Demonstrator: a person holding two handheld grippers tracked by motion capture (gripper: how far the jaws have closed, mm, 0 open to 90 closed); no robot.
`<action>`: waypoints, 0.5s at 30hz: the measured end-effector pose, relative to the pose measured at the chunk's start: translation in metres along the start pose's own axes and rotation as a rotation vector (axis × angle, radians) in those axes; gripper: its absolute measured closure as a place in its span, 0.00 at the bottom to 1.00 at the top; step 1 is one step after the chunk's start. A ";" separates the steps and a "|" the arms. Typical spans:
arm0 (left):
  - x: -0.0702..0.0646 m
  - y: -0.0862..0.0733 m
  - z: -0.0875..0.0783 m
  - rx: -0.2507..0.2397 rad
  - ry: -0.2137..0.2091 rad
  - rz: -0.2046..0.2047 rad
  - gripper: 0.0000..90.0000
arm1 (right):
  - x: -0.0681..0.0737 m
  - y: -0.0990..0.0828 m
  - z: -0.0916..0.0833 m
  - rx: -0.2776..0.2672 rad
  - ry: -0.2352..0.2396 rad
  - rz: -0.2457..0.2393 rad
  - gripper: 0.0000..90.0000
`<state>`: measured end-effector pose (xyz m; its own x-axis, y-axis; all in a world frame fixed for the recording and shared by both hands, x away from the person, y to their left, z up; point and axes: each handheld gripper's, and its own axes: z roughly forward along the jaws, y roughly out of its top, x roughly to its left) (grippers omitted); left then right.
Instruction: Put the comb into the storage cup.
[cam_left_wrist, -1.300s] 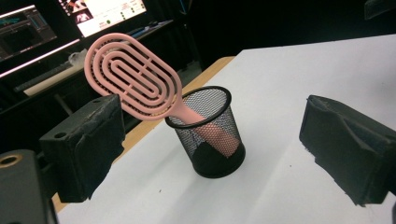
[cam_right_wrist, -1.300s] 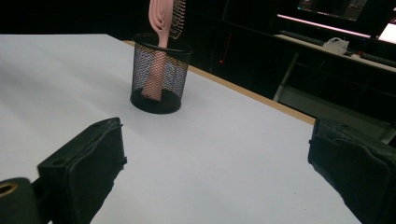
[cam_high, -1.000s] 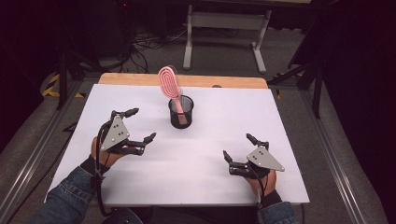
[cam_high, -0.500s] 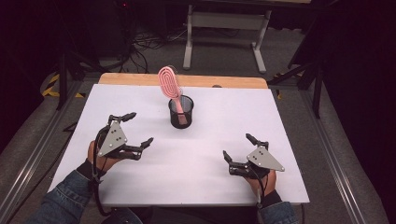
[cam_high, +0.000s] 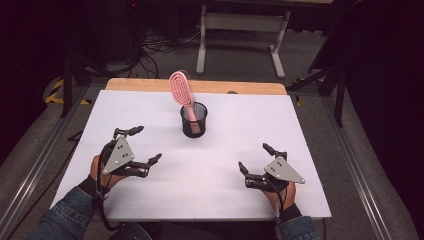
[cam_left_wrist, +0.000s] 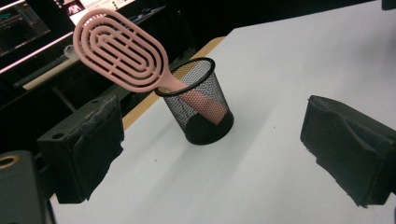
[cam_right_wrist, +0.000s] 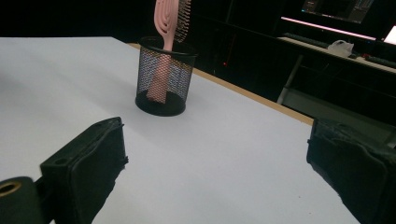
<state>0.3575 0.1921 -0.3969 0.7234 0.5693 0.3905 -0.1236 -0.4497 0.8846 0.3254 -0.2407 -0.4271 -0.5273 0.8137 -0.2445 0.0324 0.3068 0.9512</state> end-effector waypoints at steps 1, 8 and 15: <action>0.000 -0.001 0.000 0.001 -0.002 0.004 0.08 | 0.000 0.000 0.000 0.000 -0.002 -0.001 0.05; -0.005 -0.009 -0.002 0.015 0.001 0.006 0.08 | 0.000 0.000 0.000 -0.001 0.001 -0.003 0.05; -0.008 -0.020 -0.005 0.029 0.013 0.016 0.08 | 0.001 0.000 0.000 0.001 0.003 -0.003 0.05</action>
<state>0.3506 0.2002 -0.4164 0.7129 0.5706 0.4077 -0.1153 -0.4782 0.8707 0.3252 -0.2401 -0.4272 -0.5303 0.8111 -0.2466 0.0316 0.3096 0.9503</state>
